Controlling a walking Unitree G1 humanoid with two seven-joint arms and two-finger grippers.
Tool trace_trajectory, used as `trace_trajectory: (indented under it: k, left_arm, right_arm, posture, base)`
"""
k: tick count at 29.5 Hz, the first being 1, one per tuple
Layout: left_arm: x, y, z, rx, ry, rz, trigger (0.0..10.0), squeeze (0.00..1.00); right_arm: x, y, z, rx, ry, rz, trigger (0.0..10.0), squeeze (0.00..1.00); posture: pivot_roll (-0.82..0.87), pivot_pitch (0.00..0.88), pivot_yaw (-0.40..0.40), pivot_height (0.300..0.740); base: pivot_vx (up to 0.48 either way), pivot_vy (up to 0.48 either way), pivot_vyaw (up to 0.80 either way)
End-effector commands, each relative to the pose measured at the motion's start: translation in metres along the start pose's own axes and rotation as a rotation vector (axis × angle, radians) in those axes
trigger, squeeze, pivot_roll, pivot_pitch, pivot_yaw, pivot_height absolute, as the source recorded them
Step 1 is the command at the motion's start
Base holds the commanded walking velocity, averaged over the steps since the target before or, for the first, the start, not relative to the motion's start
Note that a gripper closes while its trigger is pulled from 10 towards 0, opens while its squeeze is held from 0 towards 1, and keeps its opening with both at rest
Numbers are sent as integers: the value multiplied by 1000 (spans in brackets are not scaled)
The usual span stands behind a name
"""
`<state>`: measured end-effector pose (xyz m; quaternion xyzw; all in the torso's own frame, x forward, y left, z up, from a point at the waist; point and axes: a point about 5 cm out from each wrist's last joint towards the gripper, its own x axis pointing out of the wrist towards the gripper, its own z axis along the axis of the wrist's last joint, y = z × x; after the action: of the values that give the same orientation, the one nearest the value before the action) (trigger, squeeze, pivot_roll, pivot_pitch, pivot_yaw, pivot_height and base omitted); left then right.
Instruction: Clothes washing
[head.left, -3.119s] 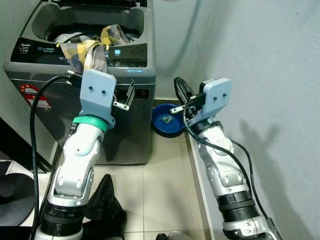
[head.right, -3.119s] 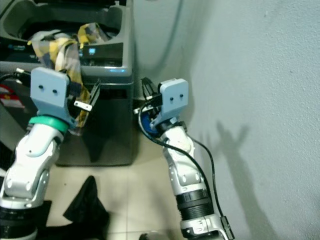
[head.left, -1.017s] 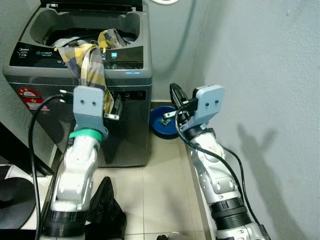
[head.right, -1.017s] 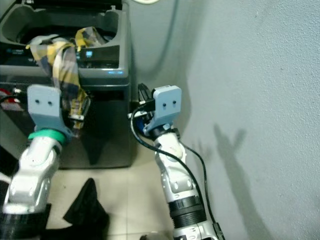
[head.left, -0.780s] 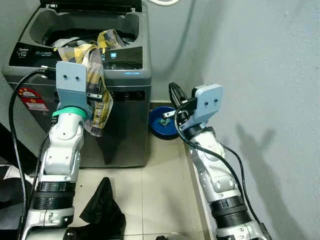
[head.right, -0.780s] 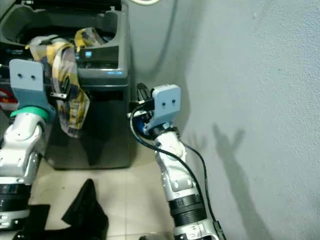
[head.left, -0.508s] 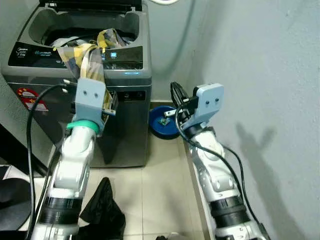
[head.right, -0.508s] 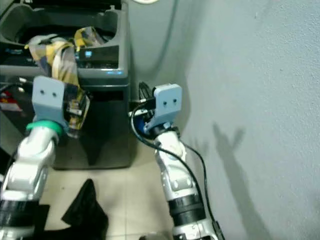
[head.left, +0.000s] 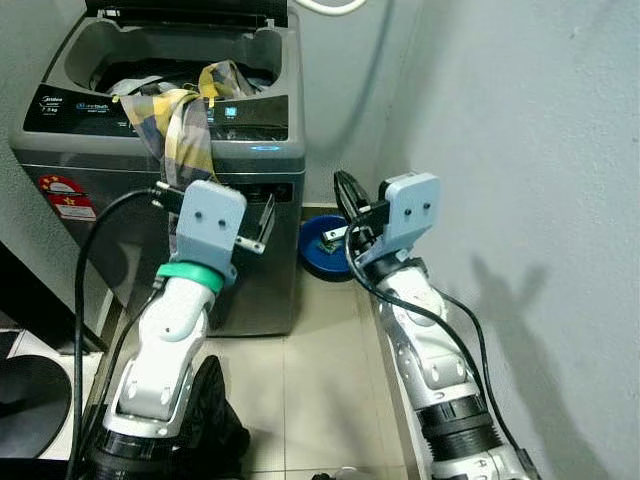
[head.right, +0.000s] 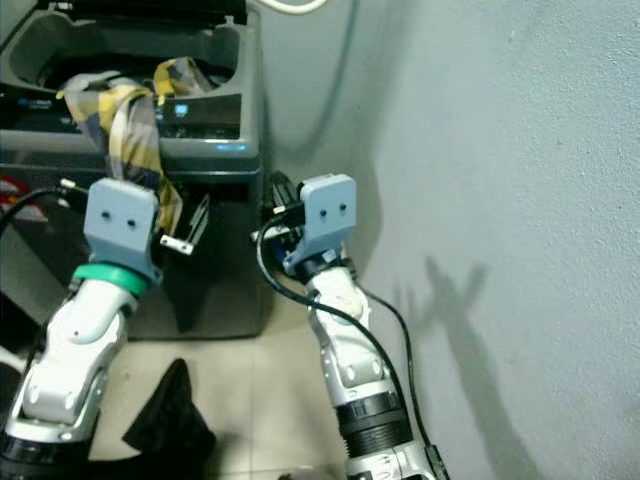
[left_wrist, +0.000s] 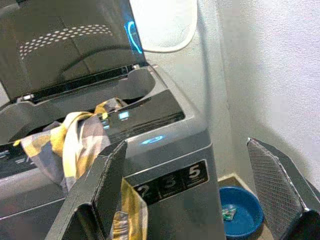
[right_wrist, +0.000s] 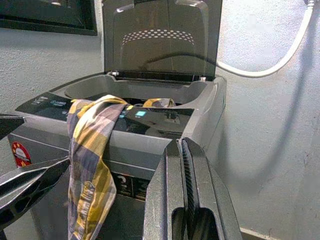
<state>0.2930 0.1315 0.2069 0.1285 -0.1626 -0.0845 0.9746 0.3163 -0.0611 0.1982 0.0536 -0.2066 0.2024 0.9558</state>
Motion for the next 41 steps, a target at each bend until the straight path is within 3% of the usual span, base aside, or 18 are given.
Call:
trace_trajectory:
  k: [1, 41]
  left_arm:
    - [0, -4, 0, 4, 1, -18, 10000, 0]
    - [-7, -3, -7, 11, 19, -8, 10000, 0]
  right_arm:
    - [1, -2, -1, -6, 6, -11, 10000, 0]
    - [-1, 8, -7, 16, 18, 23, 10000, 0]
  posture:
    - [43, 0, -6, 728]
    - [61, 0, -16, 728]
  base:
    - [0, 0, 0]
    - [0, 0, 0]
